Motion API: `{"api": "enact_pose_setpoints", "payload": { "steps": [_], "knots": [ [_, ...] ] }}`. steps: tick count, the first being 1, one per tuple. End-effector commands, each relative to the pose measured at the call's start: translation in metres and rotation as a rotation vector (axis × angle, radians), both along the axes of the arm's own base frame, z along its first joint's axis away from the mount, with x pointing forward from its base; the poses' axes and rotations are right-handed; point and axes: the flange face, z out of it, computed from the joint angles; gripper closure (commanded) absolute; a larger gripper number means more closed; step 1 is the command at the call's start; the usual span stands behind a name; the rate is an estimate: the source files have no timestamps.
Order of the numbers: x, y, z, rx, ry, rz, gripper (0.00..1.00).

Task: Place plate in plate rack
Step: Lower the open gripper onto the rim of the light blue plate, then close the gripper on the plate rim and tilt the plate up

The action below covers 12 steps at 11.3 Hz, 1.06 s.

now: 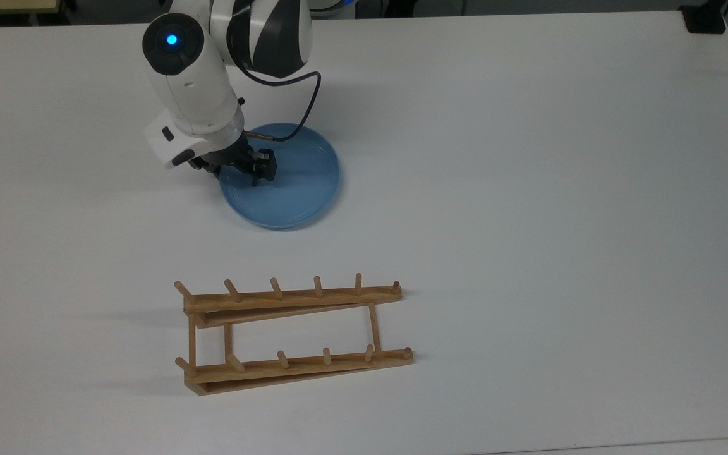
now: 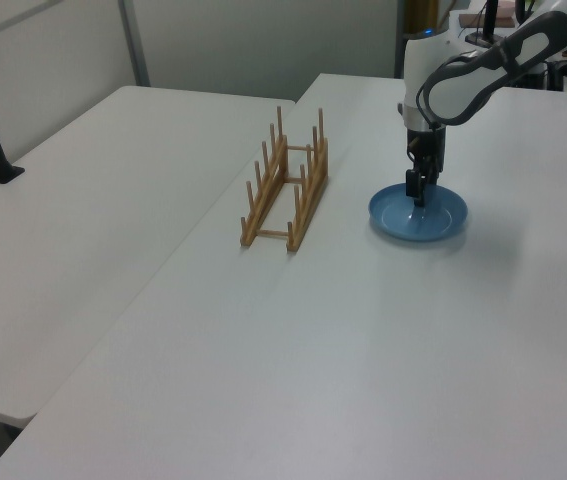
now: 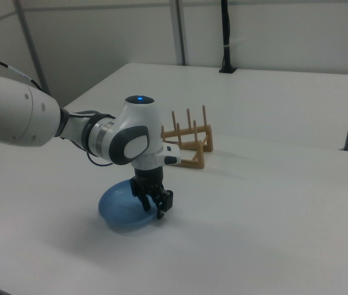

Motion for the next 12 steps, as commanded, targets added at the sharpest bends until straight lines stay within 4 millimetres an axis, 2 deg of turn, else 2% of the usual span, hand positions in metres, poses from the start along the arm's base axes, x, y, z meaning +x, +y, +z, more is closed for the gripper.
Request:
{"api": "enact_pose_setpoints", "payload": {
  "steps": [1,6,8,12],
  "knots": [
    [-0.001,-0.002,0.003,0.013,-0.011,-0.035,1.00],
    [0.007,-0.008,0.060,0.014,-0.055,-0.019,1.00],
    [0.018,-0.009,0.098,0.040,-0.129,-0.013,1.00],
    [0.036,-0.028,0.171,0.022,-0.250,-0.017,1.00]
  ]
}}
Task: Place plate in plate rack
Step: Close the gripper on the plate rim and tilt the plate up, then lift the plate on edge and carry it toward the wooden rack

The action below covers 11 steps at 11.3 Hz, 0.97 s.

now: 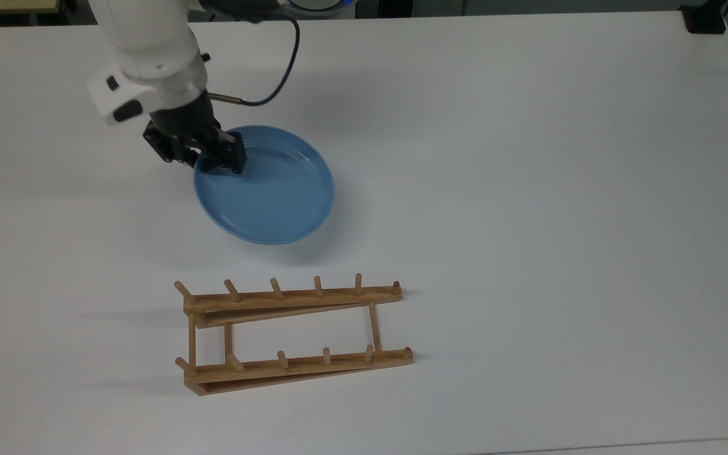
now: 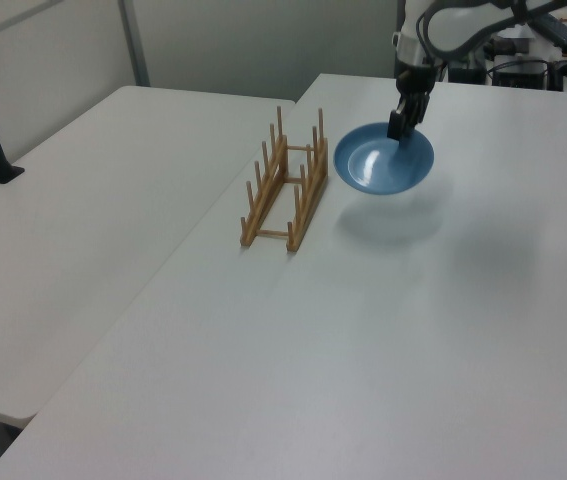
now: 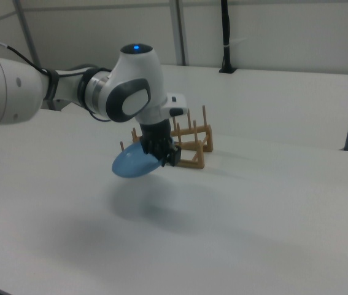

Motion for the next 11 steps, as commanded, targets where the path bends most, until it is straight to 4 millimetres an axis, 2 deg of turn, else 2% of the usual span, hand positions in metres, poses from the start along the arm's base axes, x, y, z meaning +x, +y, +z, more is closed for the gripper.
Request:
{"api": "enact_pose_setpoints", "payload": {
  "steps": [1,3,4,5,8,9,11],
  "knots": [
    [0.013,-0.009,0.067,-0.012,-0.107,0.040,1.00],
    [0.024,-0.011,0.115,-0.135,-0.198,0.105,1.00],
    [0.030,-0.006,0.131,-0.249,-0.261,0.140,1.00],
    [0.035,0.002,0.139,-0.303,-0.312,0.154,1.00],
    [0.043,0.020,0.150,-0.494,-0.396,0.107,1.00],
    [0.046,0.034,0.147,-0.528,-0.405,0.100,1.00],
    [0.050,0.046,0.141,-0.619,-0.457,-0.015,1.00]
  ]
}}
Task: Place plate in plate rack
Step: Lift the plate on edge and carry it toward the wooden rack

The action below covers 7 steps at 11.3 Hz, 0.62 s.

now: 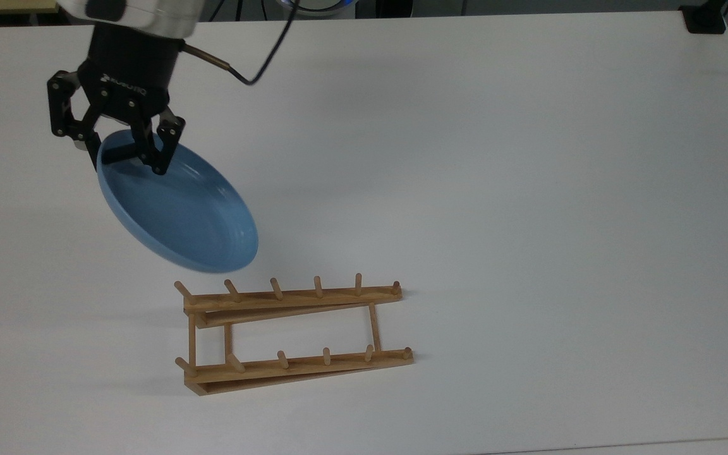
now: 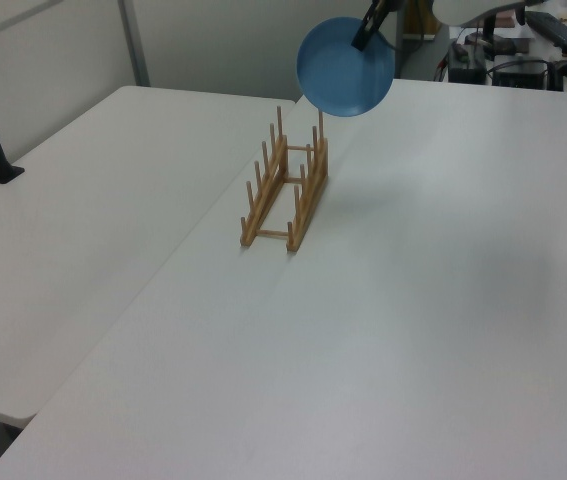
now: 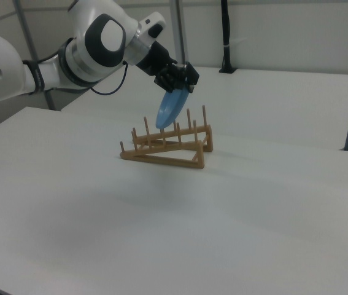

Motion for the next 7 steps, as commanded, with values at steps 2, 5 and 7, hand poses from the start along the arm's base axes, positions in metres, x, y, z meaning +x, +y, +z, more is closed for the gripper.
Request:
{"api": "enact_pose_setpoints", "payload": {
  "steps": [2,5,7],
  "knots": [
    [0.010,0.032,-0.012,-0.059,-0.184,-0.175,1.00],
    [0.016,0.056,-0.027,-0.075,-0.322,-0.311,1.00],
    [0.020,0.063,-0.034,-0.102,-0.442,-0.362,1.00]
  ]
}}
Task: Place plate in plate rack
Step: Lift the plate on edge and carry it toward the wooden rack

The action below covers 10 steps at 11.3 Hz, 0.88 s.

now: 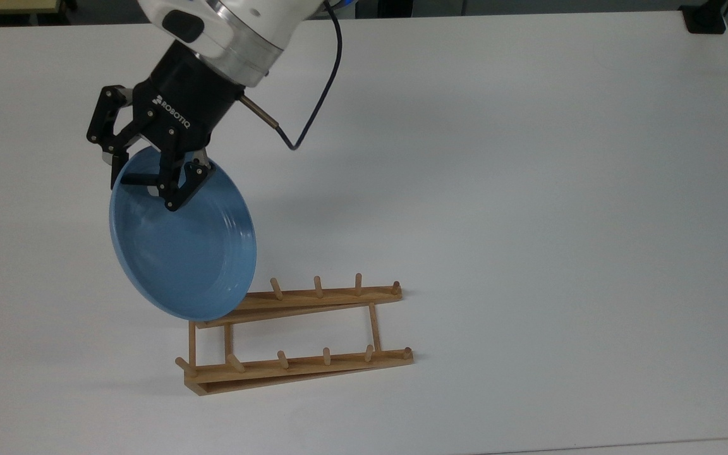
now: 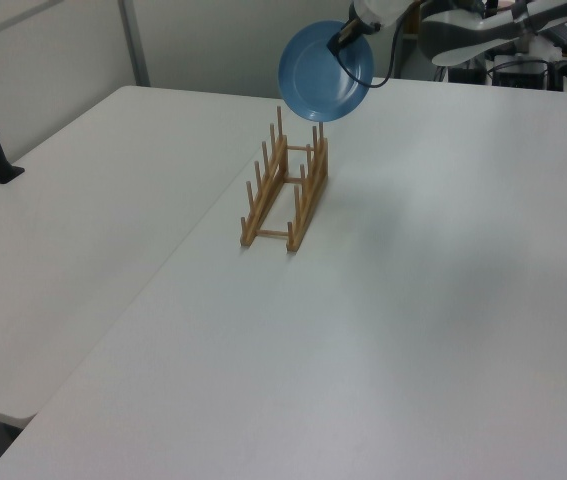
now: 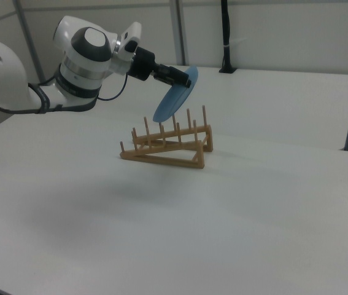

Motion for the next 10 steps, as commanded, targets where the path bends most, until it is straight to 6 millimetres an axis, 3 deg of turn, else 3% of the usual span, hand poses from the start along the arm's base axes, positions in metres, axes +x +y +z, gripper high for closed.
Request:
{"api": "enact_pose_setpoints", "payload": {
  "steps": [1,2,5,10],
  "knots": [
    [0.006,0.006,-0.009,-0.066,-0.164,-0.077,1.00],
    [0.008,0.006,-0.012,-0.086,-0.195,-0.081,1.00],
    [0.013,0.000,0.005,-0.128,-0.238,-0.068,1.00],
    [0.032,0.002,-0.009,-0.243,-0.240,-0.007,1.00]
  ]
}}
